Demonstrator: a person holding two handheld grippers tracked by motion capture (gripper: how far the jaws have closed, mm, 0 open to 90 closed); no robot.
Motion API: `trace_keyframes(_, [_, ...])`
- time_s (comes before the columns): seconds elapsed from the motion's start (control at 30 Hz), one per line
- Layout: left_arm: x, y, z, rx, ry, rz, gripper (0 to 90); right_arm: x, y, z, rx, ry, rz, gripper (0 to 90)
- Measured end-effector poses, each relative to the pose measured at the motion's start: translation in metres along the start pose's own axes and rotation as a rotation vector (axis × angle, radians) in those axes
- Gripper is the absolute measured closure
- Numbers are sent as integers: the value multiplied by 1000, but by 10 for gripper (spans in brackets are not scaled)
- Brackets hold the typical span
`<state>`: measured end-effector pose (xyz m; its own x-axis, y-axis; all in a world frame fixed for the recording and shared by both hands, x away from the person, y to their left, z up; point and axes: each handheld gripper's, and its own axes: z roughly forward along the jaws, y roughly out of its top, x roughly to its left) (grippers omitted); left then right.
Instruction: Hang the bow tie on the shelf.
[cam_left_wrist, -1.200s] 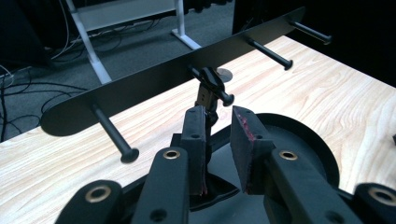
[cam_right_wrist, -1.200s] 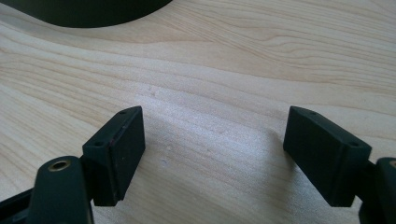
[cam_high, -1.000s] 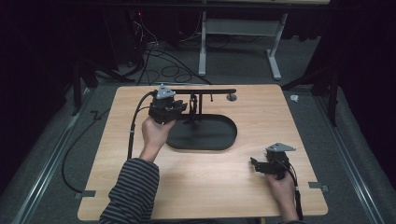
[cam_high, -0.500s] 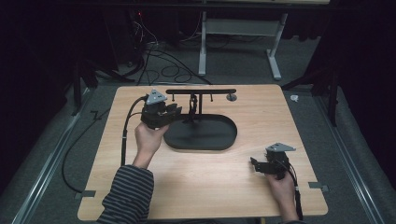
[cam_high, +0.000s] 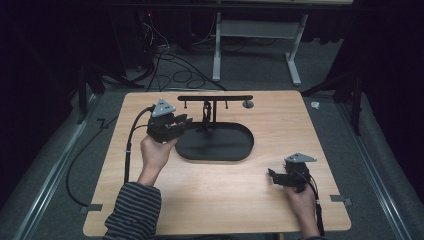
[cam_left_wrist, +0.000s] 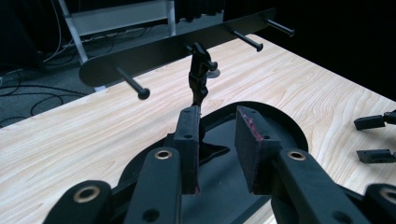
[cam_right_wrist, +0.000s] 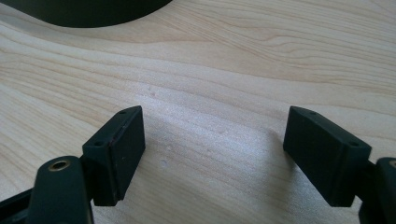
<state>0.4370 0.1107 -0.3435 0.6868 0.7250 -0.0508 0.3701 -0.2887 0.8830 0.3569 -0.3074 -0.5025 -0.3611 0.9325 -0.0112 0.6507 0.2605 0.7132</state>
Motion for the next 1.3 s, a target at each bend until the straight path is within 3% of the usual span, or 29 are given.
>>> trace_keyframes(1.3, [10,-35,-33,-24,20,-80,654,0,0,0,1,0,-4,218])
